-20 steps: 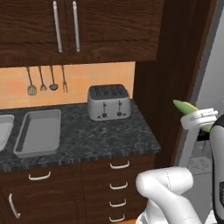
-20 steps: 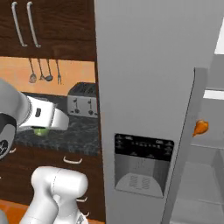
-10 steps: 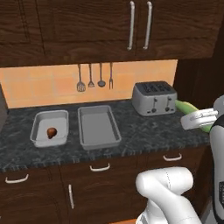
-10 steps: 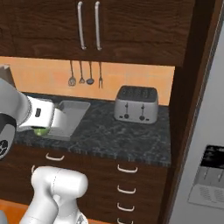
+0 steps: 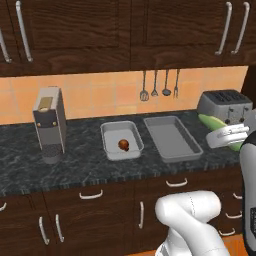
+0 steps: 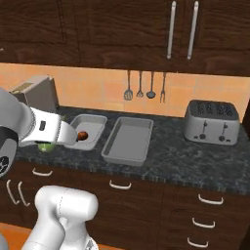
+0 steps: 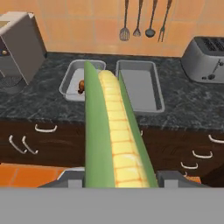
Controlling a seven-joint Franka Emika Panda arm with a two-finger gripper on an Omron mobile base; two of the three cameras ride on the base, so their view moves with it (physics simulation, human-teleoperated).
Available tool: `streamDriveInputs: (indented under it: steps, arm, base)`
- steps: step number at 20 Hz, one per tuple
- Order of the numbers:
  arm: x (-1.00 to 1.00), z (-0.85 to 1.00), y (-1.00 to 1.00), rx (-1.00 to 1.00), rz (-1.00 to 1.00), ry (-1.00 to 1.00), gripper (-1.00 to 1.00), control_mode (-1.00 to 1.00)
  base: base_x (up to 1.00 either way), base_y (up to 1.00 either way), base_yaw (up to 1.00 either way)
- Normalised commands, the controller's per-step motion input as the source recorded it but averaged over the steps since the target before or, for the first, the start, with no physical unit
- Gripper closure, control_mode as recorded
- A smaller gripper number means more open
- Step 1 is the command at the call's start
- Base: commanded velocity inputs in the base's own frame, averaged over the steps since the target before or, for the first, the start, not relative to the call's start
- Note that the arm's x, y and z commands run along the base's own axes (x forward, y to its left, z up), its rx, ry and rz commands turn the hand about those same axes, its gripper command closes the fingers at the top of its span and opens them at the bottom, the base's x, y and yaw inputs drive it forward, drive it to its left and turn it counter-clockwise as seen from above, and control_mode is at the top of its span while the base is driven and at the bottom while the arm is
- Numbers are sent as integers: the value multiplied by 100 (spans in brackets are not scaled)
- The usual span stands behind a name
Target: Place one corn and one chicken drumstick in each tupperware on the nearby counter, to pack two identical lunches.
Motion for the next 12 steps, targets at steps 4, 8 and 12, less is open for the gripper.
streamDriveInputs:
  steps: [4, 8, 12]
  arm:
    - [0, 0, 0, 0, 0, 0, 100, 100]
    - [91, -36, 33, -1, -8, 3, 100, -100]
    - [95, -35, 24, 0, -1, 2, 100, -100]
  base:
    - [10, 97, -5]
    - [0, 0, 0]
    - [0, 0, 0]
